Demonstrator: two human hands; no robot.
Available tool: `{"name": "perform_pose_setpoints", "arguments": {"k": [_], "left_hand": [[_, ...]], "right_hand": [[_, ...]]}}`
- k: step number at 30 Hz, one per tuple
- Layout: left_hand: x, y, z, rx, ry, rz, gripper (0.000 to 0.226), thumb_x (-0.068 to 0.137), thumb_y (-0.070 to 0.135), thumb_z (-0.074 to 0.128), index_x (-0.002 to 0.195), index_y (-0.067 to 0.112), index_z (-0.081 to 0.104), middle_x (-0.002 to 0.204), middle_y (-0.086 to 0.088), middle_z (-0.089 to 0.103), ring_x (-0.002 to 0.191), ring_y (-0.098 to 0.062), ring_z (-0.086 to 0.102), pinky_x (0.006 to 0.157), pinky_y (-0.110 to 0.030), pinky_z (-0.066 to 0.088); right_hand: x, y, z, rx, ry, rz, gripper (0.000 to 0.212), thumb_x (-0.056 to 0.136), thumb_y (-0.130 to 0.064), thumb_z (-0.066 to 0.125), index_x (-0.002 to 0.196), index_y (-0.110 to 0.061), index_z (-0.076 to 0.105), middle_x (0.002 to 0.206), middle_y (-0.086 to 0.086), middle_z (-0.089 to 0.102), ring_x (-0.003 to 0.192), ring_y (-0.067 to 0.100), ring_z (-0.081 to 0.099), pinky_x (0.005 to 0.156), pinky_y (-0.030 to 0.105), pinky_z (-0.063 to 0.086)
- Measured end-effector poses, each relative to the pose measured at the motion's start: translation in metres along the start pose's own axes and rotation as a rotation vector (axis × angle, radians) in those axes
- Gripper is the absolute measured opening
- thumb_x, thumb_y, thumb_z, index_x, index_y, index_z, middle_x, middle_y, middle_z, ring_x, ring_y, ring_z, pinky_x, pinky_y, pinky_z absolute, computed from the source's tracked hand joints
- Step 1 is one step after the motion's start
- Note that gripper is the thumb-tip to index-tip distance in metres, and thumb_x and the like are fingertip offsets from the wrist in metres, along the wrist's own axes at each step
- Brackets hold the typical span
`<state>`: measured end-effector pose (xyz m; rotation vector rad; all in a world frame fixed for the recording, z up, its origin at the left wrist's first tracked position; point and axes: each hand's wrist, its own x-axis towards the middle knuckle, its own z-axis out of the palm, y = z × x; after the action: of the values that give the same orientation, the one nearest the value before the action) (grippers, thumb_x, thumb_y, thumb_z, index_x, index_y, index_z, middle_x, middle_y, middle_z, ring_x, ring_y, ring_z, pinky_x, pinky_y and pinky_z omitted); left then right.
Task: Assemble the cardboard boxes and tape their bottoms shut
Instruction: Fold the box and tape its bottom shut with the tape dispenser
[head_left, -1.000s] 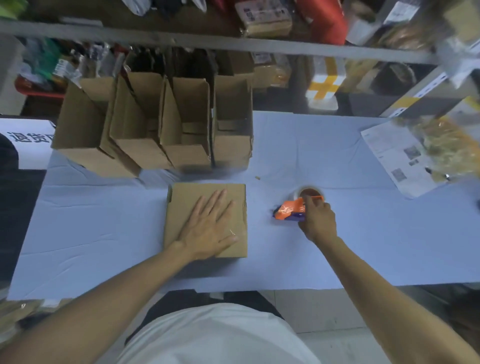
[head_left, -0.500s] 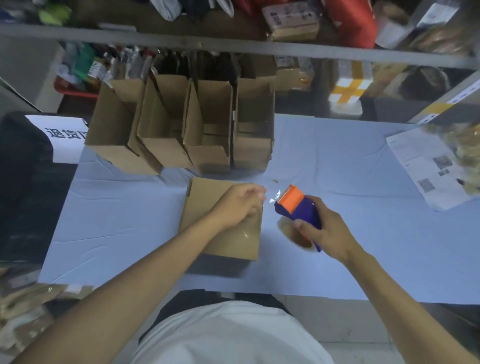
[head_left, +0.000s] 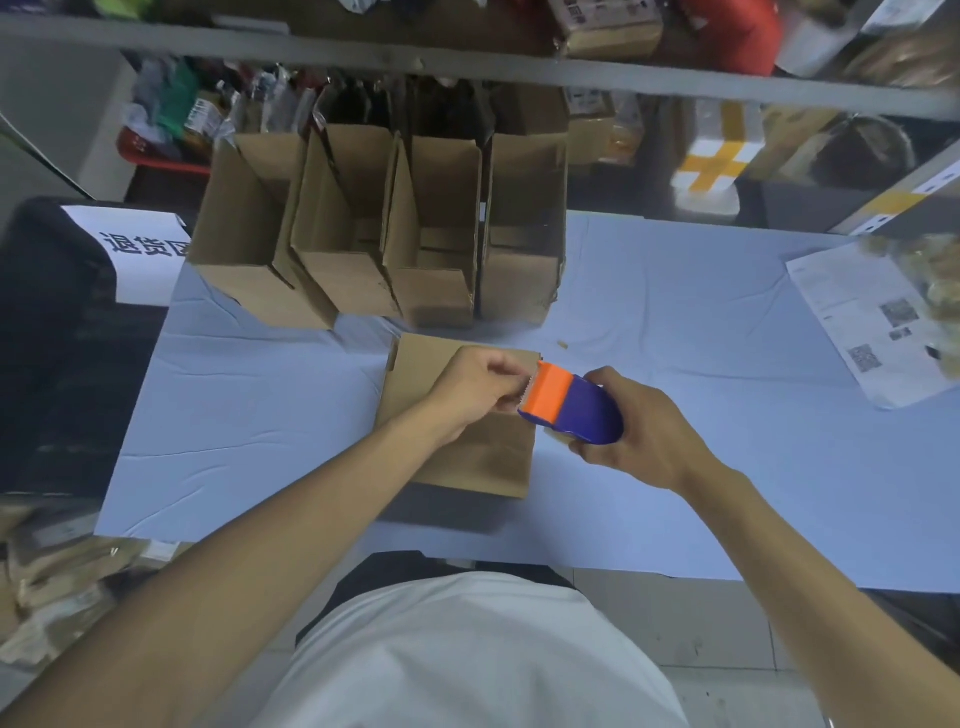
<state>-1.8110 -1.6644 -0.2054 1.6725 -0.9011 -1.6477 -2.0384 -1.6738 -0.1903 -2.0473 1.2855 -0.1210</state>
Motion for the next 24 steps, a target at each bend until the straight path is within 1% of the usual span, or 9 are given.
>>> {"name": "perform_pose_setpoints", "arguments": {"k": [3,6,9,13,15,17,19,22,24], "left_hand": [[0.000,-0.003,0.001,0.000,0.070,-0.039,0.008,0.087,0.000,0.066,0.085,0.007,0.069,0.081,-0.007,0.069,0.071,-0.015,0.067,0.067,-0.026,0.057],[0.001,-0.008,0.002,0.033,0.149,-0.065,0.008,0.085,0.002,0.070,0.082,0.009,0.069,0.080,-0.007,0.070,0.064,-0.012,0.066,0.061,-0.021,0.055],[0.001,-0.013,0.003,0.092,0.194,-0.061,0.006,0.081,0.007,0.075,0.081,0.011,0.071,0.078,-0.006,0.072,0.062,-0.014,0.065,0.066,-0.026,0.057],[-0.001,-0.020,0.002,0.109,0.236,-0.051,0.009,0.075,0.006,0.080,0.079,0.009,0.072,0.073,-0.005,0.070,0.057,-0.014,0.064,0.069,-0.029,0.058],[-0.002,-0.023,0.000,0.097,0.249,-0.046,0.011,0.073,0.006,0.082,0.076,0.011,0.072,0.068,-0.003,0.069,0.053,-0.012,0.062,0.070,-0.030,0.056],[-0.002,-0.025,0.003,0.093,0.253,-0.046,0.012,0.071,0.007,0.083,0.073,0.012,0.072,0.066,-0.002,0.069,0.051,-0.011,0.061,0.072,-0.032,0.057],[-0.003,-0.024,0.010,0.080,0.257,-0.044,0.013,0.071,0.007,0.083,0.071,0.013,0.072,0.066,-0.002,0.070,0.051,-0.012,0.061,0.074,-0.034,0.058],[0.000,-0.019,0.015,0.059,0.269,-0.030,0.016,0.072,0.005,0.081,0.067,0.016,0.071,0.065,-0.001,0.069,0.051,-0.013,0.061,0.073,-0.034,0.057],[0.005,-0.018,0.005,0.054,0.311,-0.022,0.014,0.074,0.006,0.080,0.069,0.016,0.072,0.065,-0.002,0.069,0.052,-0.011,0.060,0.071,-0.031,0.054]], "right_hand": [[0.003,0.001,0.002,-0.057,0.018,-0.028,0.055,0.067,-0.045,0.079,0.112,-0.040,0.047,0.094,-0.015,0.062,0.078,0.010,0.059,0.065,0.023,0.049],[0.004,0.003,0.005,-0.111,0.019,-0.045,0.055,0.068,-0.045,0.078,0.115,-0.036,0.049,0.095,-0.012,0.064,0.078,0.014,0.059,0.066,0.026,0.049],[0.003,0.007,0.008,-0.146,-0.011,-0.045,0.056,0.069,-0.046,0.077,0.116,-0.034,0.049,0.097,-0.010,0.064,0.079,0.015,0.059,0.067,0.028,0.051],[-0.002,0.017,0.005,-0.197,-0.083,-0.047,0.058,0.071,-0.044,0.078,0.119,-0.034,0.046,0.102,-0.011,0.064,0.082,0.013,0.059,0.068,0.027,0.051],[-0.008,0.025,0.000,-0.185,-0.096,-0.030,0.059,0.071,-0.043,0.078,0.120,-0.035,0.046,0.103,-0.012,0.063,0.083,0.013,0.059,0.069,0.028,0.052],[-0.013,0.033,-0.006,-0.159,-0.103,-0.017,0.059,0.070,-0.043,0.078,0.119,-0.037,0.045,0.102,-0.014,0.063,0.084,0.013,0.060,0.070,0.031,0.054],[-0.015,0.038,-0.011,-0.136,-0.108,-0.010,0.059,0.071,-0.042,0.079,0.119,-0.039,0.045,0.102,-0.016,0.063,0.085,0.012,0.061,0.070,0.029,0.054],[-0.012,0.043,-0.019,-0.122,-0.113,-0.006,0.058,0.072,-0.040,0.080,0.120,-0.039,0.047,0.101,-0.020,0.061,0.087,0.010,0.060,0.070,0.026,0.054],[-0.014,0.054,-0.027,-0.148,-0.110,0.021,0.056,0.072,-0.040,0.080,0.117,-0.041,0.047,0.098,-0.021,0.062,0.085,0.008,0.060,0.069,0.026,0.053]]}}
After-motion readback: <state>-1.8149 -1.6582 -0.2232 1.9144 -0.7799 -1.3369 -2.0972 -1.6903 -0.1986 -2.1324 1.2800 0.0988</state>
